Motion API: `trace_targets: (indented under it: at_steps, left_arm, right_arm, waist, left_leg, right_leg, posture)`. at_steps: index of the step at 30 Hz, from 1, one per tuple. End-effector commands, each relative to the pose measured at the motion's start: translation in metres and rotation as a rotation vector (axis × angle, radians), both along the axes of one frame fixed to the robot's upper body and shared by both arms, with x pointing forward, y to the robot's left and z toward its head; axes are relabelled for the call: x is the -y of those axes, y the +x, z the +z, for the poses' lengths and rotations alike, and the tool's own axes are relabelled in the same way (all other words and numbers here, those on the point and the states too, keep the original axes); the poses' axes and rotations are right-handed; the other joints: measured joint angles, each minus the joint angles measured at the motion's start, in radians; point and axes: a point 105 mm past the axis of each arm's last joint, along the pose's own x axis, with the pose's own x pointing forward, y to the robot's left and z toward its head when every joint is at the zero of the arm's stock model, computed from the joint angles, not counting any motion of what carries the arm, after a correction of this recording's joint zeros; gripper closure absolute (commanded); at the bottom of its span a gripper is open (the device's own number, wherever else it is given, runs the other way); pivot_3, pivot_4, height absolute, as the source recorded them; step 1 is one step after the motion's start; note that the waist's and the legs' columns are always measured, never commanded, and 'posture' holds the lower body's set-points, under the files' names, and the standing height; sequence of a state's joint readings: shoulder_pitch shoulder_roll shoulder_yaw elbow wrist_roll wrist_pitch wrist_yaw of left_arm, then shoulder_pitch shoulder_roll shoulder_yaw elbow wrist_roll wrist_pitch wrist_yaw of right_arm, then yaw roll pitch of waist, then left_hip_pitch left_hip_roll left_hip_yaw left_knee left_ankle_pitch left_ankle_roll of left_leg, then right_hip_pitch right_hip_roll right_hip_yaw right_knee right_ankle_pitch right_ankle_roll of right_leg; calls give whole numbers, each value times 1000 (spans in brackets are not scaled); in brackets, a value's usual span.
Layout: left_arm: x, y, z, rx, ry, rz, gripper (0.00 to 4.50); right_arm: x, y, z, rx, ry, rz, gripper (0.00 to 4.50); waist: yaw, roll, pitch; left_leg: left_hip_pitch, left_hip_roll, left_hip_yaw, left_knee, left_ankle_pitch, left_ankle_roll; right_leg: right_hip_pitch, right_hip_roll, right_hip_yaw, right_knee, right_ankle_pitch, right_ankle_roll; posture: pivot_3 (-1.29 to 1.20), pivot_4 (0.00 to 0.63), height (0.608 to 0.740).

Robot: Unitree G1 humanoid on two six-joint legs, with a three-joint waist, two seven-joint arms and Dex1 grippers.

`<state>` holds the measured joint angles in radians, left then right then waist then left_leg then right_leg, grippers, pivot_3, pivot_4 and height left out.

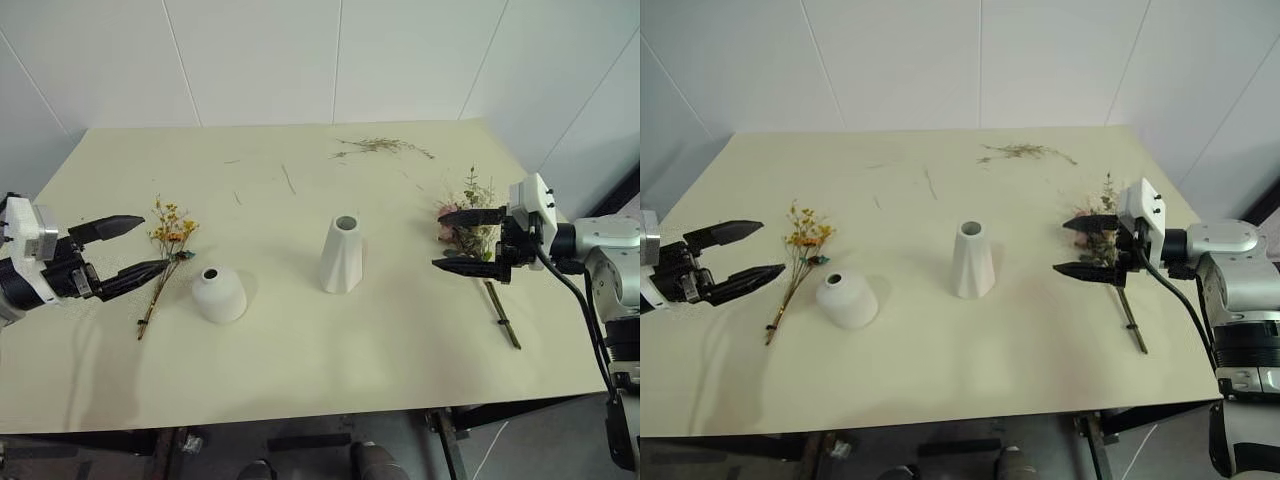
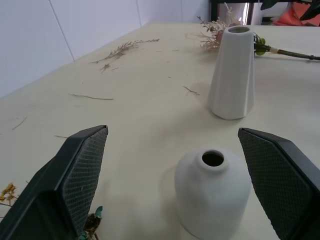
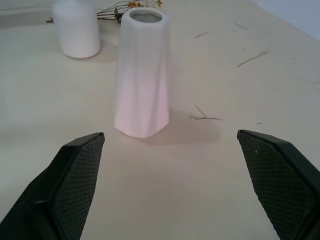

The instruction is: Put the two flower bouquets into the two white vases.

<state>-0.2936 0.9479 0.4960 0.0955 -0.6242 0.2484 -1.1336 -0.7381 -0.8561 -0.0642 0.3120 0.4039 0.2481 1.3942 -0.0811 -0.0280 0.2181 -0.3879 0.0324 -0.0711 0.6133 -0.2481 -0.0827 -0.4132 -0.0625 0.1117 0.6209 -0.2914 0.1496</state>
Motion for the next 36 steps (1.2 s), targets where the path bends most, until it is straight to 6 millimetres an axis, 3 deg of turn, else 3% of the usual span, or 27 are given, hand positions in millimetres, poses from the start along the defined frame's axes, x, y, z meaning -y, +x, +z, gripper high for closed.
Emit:
trace_targets:
  at_steps: [1,9,13,16,23,27,31,36]
  left_arm:
    - [2,2,3,29,15,-18,43]
    - [12,12,1,34,10,-70,43]
    - [12,12,5,44,6,-79,43]
    - [15,10,6,48,18,-99,43]
    - [21,-1,10,84,34,-115,43]
    - [35,-14,12,93,8,-158,43]
    - [54,-27,22,111,27,-222,43]
    - [54,-34,39,133,23,-213,43]
  right_arm:
    - [-2,-10,14,-6,49,15,0]
    - [13,-2,25,-14,51,-174,0]
    - [28,10,20,-164,-54,-361,0]
    - [30,15,26,-317,12,-439,0]
    - [68,28,-9,-510,-251,-776,0]
    - [80,32,-15,-606,-307,-870,0]
    - [79,40,-20,-644,-346,-878,0]
    - [63,51,-37,-718,-345,-851,0]
  waist:
    - [1,0,0]
    - [1,0,0]
    - [-1,1,1]
    - [-4,1,1]
    - [-1,1,1]
    - [-1,1,1]
    - [-3,1,1]
    - [-9,1,1]
  left_leg:
    - [0,0,0,0,0,0]
    - [0,0,0,1,0,0]
    - [-1,0,1,1,0,0]
    - [-1,0,1,0,0,0]
    - [-3,0,1,0,0,0]
    - [-11,0,3,1,0,0]
    - [-17,0,2,2,0,0]
    - [-16,0,2,4,0,0]
  right_leg:
    - [0,0,0,0,0,0]
    - [0,0,0,1,0,0]
    - [-2,0,1,1,0,0]
    - [-3,0,0,1,0,-1]
    - [-4,-1,1,0,0,-1]
    - [-13,-1,1,2,0,-1]
    - [-19,0,1,4,0,-1]
    - [-19,0,1,7,0,-1]
  posture:
    - [0,150,740]
    - [0,150,740]
    - [0,150,740]
    - [0,150,740]
    - [0,150,740]
    - [0,150,740]
    - [0,150,740]
    - [0,150,740]
